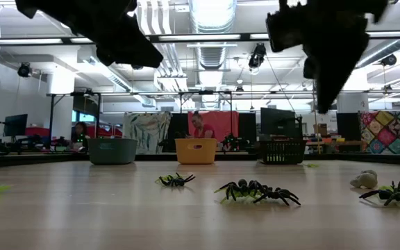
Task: Sort Halloween decoration
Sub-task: Put the white skull toy into the blue bin
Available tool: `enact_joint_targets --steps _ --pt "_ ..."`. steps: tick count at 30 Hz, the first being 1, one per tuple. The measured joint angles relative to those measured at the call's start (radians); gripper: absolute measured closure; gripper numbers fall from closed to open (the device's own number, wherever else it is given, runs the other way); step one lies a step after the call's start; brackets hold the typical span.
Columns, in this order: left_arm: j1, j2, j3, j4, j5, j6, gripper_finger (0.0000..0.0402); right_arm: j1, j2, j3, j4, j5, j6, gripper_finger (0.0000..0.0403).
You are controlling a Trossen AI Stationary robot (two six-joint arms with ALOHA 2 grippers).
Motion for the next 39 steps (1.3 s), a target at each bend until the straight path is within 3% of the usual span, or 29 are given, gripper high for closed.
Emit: enact_joint_targets --steps 5,10,16,30,39 --pt "-0.004 0.001 0.0 0.002 0.001 0.0 0.0263 0.038 0.079 0.046 -0.111 -0.061 -0.232 0.0351" --pt "-0.007 0.0 0.0 0.002 0.001 0.0 0.0263 0.085 0.097 0.044 -0.113 -0.059 -0.332 0.0351" --pt "-0.006 0.0 0.0 0.002 0.001 0.0 0.0263 0.128 0.111 0.041 -0.077 -0.001 -0.285 0.0344" --pt "-0.006 0.0 0.0 0.002 0.002 0.001 0.0263 0.138 0.211 0.039 -0.056 0.011 -0.244 0.024" --pt "-0.006 0.0 0.0 0.002 0.002 0.001 0.0263 0.128 0.258 0.039 -0.049 0.053 -0.247 0.0244"
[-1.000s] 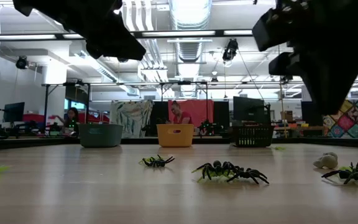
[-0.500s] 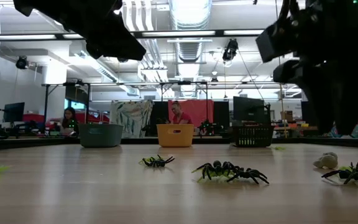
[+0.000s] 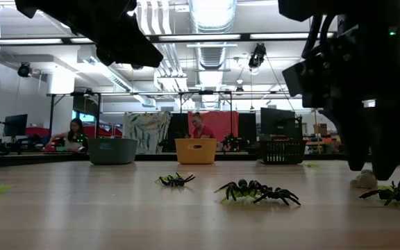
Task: Sort Halloween decoration
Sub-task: Put the white skull toy into the blue bin
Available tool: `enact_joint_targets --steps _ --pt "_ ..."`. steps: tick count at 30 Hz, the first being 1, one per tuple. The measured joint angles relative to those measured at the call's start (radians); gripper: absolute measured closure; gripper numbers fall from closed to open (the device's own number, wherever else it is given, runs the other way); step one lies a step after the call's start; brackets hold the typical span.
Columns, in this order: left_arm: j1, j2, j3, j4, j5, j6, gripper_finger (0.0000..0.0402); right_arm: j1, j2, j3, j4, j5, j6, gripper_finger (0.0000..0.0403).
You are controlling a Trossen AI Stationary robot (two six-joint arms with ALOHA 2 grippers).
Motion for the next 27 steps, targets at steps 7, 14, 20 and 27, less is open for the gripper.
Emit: enact_joint_targets --steps 7,14,20,27 --pt "0.0 0.0 0.0 0.0 0.0 0.0 0.0263 -0.008 0.009 -0.004 0.011 0.001 -0.015 0.0273" --pt "0.0 0.0 0.0 0.0 0.0 0.0 0.0263 -0.01 0.009 -0.021 0.045 -0.008 -0.015 0.0322" --pt "0.0 0.0 0.0 0.001 0.001 0.0 0.0263 -0.01 0.006 -0.021 0.046 -0.008 -0.016 0.0384" --pt "-0.012 0.0 0.0 0.025 0.001 0.006 0.0263 -0.02 -0.027 -0.024 0.065 0.012 -0.019 0.0386"
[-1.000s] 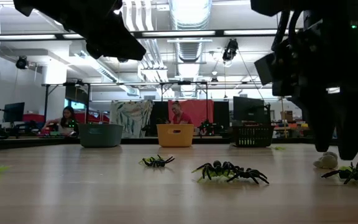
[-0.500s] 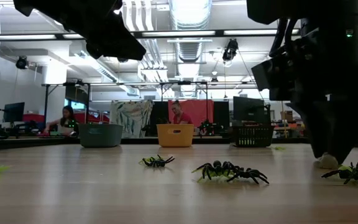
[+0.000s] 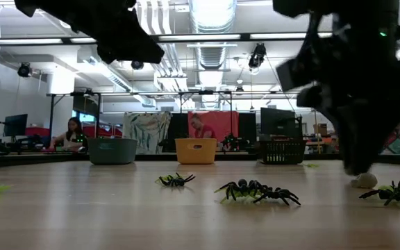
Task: Sort Halloween decoration
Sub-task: Put the white skull toy into the blue bin
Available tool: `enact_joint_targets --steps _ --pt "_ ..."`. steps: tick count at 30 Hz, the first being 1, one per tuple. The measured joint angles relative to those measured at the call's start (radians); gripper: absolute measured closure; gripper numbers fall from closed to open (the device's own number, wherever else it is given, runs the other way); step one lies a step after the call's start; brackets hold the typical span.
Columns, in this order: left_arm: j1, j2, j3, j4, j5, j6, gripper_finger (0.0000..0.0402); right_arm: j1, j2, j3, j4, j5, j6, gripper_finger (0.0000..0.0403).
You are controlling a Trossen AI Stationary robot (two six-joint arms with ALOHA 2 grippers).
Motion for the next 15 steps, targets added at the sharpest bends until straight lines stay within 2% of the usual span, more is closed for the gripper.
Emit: enact_joint_targets --steps 7,15 --pt "-0.046 -0.028 0.0 0.049 -0.001 0.048 0.0263 -0.055 -0.059 0.0 0.203 0.036 -0.089 0.0387" --pt "-0.113 -0.124 0.0 0.049 -0.002 0.083 0.0263 -0.206 -0.059 0.0 0.569 0.039 -0.326 0.0388"
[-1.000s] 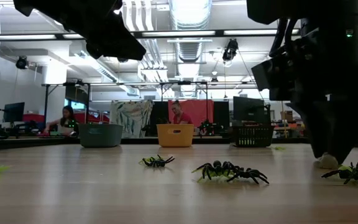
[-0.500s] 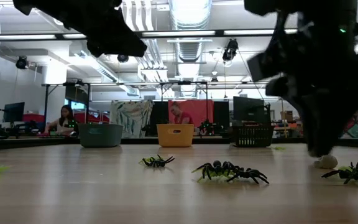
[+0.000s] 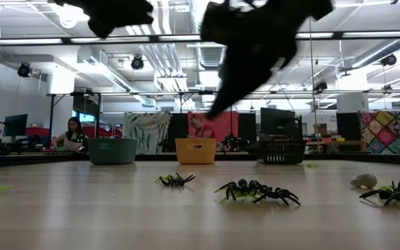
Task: Sort Halloween decoration
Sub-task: Put the white skull toy into the blue bin
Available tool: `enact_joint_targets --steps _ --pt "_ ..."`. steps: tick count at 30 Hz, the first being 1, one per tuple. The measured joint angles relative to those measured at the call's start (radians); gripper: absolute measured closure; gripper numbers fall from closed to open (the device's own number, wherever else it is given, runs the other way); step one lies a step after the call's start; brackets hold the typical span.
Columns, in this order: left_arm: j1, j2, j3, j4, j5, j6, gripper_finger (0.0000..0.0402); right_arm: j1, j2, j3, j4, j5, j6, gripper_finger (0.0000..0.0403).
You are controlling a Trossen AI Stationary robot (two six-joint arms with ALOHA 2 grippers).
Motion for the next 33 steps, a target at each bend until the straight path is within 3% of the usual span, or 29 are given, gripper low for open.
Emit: enact_joint_targets --steps 6,15,21,33 --pt "-0.043 -0.09 0.0 -0.007 -0.001 0.026 0.0263 -0.142 0.021 -0.001 0.31 -0.086 -0.14 0.0388" --pt "-0.084 -0.176 0.0 -0.029 -0.052 0.062 0.0263 -0.316 0.128 0.0 0.748 -0.087 -0.218 0.0393" --pt "-0.085 -0.207 0.0 -0.042 -0.054 0.081 0.0263 -0.394 0.226 0.091 0.823 -0.113 -0.202 0.0395" --pt "-0.085 -0.269 0.0 -0.068 -0.054 0.097 0.0263 -0.462 0.531 0.49 0.82 -0.139 -0.182 0.0395"
